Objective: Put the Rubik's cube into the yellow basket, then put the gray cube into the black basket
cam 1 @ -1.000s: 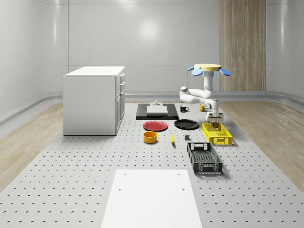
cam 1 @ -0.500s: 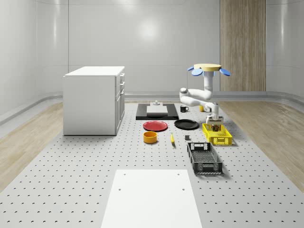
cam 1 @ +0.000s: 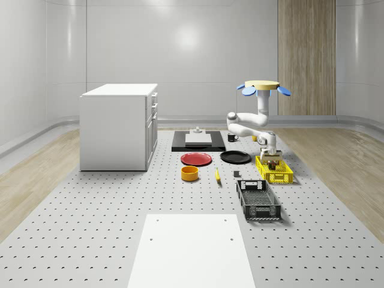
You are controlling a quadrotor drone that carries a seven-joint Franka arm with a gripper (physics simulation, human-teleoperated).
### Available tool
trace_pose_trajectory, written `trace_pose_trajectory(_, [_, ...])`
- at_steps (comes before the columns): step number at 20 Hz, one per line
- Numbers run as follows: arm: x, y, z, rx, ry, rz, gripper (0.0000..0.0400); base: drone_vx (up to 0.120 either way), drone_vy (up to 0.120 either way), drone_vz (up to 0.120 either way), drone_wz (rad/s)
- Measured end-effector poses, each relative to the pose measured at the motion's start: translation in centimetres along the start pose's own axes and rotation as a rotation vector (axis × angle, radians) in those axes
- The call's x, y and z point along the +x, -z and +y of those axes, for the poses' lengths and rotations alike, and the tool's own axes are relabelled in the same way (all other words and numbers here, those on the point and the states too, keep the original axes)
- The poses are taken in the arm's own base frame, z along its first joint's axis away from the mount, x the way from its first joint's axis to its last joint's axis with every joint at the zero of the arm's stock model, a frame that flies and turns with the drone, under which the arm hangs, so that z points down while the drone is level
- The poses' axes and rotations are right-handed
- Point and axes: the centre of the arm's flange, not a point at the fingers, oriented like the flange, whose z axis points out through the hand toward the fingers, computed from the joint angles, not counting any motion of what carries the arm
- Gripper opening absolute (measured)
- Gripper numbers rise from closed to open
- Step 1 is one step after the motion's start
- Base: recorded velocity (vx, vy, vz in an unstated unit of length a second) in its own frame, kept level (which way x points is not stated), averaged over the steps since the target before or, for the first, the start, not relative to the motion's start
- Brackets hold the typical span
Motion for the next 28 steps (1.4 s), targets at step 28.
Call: trace_pose_trajectory(28, [0.0,10.5,0.0,0.000,0.000,0.000,0.0400,0.000,0.000,0.000,0.000])
